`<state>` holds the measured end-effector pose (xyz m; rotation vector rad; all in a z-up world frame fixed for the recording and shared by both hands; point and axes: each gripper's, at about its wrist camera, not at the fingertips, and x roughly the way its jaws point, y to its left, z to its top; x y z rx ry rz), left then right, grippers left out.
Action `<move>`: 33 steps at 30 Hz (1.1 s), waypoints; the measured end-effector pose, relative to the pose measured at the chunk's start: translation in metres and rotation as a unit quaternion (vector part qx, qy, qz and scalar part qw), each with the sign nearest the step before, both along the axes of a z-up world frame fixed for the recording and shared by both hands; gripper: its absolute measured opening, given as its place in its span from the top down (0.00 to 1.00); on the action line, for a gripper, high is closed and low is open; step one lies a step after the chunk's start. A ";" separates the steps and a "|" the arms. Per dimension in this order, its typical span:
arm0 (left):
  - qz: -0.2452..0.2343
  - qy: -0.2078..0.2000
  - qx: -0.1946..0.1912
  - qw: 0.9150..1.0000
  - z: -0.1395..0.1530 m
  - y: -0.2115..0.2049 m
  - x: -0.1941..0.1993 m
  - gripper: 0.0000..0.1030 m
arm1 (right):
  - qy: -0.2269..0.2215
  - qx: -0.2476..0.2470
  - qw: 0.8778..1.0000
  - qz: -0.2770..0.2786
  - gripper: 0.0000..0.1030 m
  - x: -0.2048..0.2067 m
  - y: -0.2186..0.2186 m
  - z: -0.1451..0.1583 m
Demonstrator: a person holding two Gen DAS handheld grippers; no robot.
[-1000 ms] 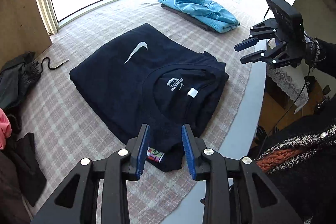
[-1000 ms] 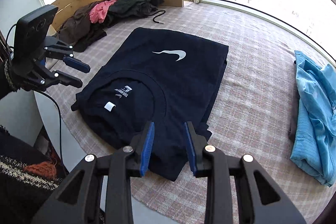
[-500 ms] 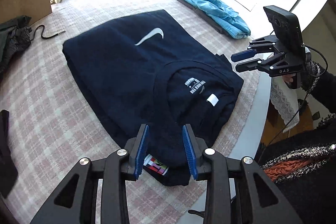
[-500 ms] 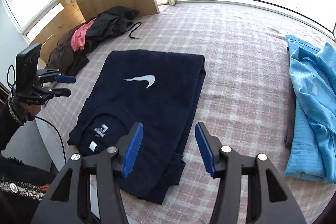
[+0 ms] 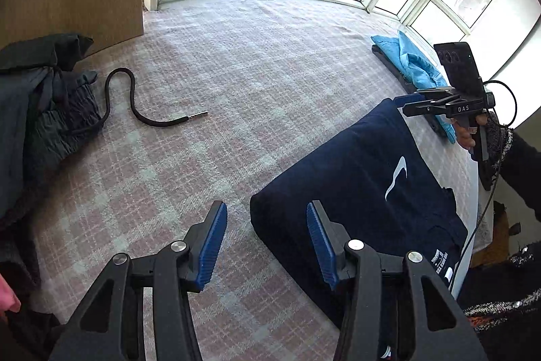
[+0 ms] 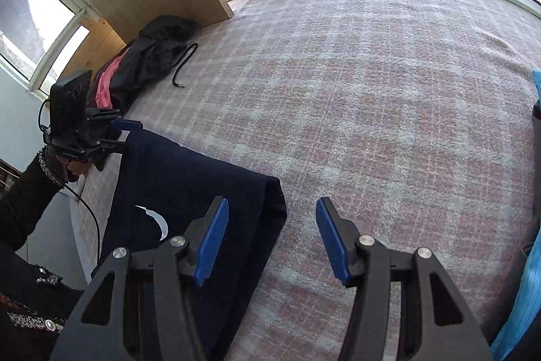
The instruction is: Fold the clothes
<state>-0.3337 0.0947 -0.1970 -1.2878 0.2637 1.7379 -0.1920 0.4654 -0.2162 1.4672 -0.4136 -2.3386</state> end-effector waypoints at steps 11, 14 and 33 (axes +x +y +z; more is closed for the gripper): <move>-0.071 -0.052 -0.009 0.996 -0.019 0.026 -0.005 0.59 | -0.022 -0.010 0.994 0.105 0.52 -0.042 -0.018 -0.011; -0.084 -0.027 -0.021 0.996 -0.016 0.030 0.002 0.70 | -0.023 0.006 0.993 0.116 0.88 -0.040 -0.024 -0.005; -0.036 -0.004 -0.044 0.998 -0.016 0.012 0.002 0.73 | -0.013 0.144 0.988 0.044 0.79 -0.035 -0.021 0.020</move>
